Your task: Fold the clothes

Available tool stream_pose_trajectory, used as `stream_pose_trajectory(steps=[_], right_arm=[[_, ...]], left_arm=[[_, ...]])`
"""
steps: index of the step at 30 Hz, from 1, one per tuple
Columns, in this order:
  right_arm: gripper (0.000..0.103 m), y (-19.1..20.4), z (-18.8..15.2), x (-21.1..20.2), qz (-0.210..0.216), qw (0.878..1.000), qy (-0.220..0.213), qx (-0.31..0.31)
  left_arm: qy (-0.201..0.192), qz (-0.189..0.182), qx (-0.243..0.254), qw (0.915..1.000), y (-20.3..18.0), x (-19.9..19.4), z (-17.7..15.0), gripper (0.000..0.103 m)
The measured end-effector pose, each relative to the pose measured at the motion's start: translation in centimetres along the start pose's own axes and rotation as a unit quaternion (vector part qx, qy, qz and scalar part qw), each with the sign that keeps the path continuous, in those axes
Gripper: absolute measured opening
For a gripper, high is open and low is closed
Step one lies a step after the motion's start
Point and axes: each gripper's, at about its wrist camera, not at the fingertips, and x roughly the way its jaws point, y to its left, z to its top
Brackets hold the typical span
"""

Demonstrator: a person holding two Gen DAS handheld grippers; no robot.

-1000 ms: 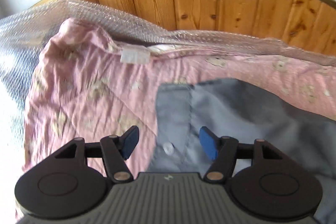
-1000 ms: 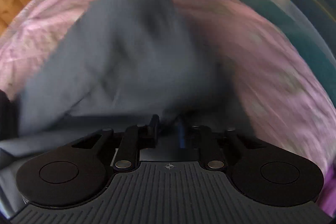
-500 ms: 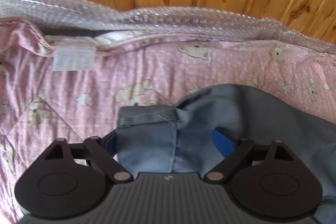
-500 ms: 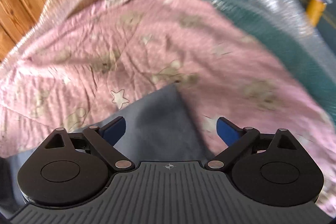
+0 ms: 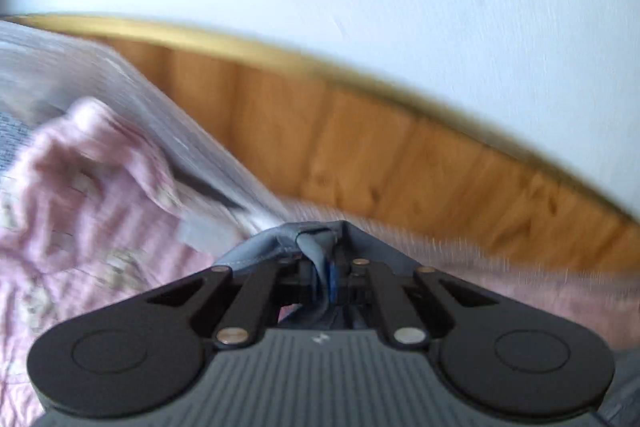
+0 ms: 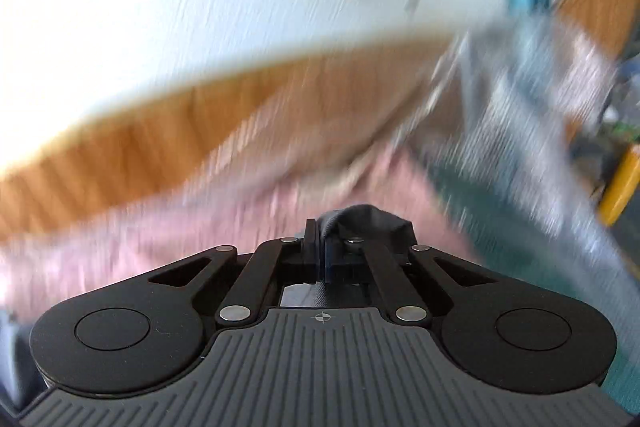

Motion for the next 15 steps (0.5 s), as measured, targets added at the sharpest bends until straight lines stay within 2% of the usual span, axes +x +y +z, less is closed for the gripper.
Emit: stream_pose_trajectory(steps=[2, 4, 6, 7, 8, 10, 12, 13, 14, 15], right_arm=[[0.0, -0.2, 1.4, 2.3, -0.018, 1.0, 0.005, 0.009], [0.0, -0.1, 1.3, 6.3, -0.039, 0.998, 0.039, 0.035], [0.002, 0.6, -0.1, 10.6, -0.054, 0.993, 0.091, 0.052], [0.015, 1.1, -1.1, 12.3, -0.062, 0.99, 0.115, 0.057], [0.023, 1.4, -2.2, 13.2, -0.071, 0.987, 0.133, 0.062], [0.057, 1.5, -4.1, 12.4, -0.082, 0.983, 0.144, 0.083], [0.065, 1.2, -5.9, 10.0, -0.082, 0.981, 0.14, 0.109], [0.069, 0.7, -7.0, 8.0, -0.066, 0.981, 0.137, 0.119], [0.072, 0.1, -8.4, 5.6, -0.054, 0.982, 0.134, 0.122], [0.082, -0.5, -9.8, 3.1, -0.046, 0.982, 0.132, 0.124]], left_arm=[[0.009, 0.028, -0.014, 0.9995, 1.2, 0.8, 0.8, 0.006], [0.046, 0.052, -0.019, 0.9974, 1.4, 3.8, 1.0, 0.006], [0.087, 0.088, 0.023, 0.9921, 0.5, 7.2, 0.3, 0.007], [0.109, 0.113, 0.044, 0.9867, 0.0, 8.7, -0.4, 0.011], [0.13, 0.141, 0.063, 0.9793, -0.3, 10.1, -1.1, 0.017], [0.143, 0.159, 0.063, 0.9748, 0.1, 9.5, -2.3, 0.032], [0.14, 0.162, 0.057, 0.9753, 0.9, 7.3, -3.4, 0.043], [0.132, 0.154, 0.057, 0.9776, 1.5, 5.4, -4.0, 0.056], [0.13, 0.146, 0.054, 0.9792, 2.3, 3.4, -4.8, 0.062], [0.139, 0.145, 0.044, 0.9787, 3.0, 1.9, -6.0, 0.063]])
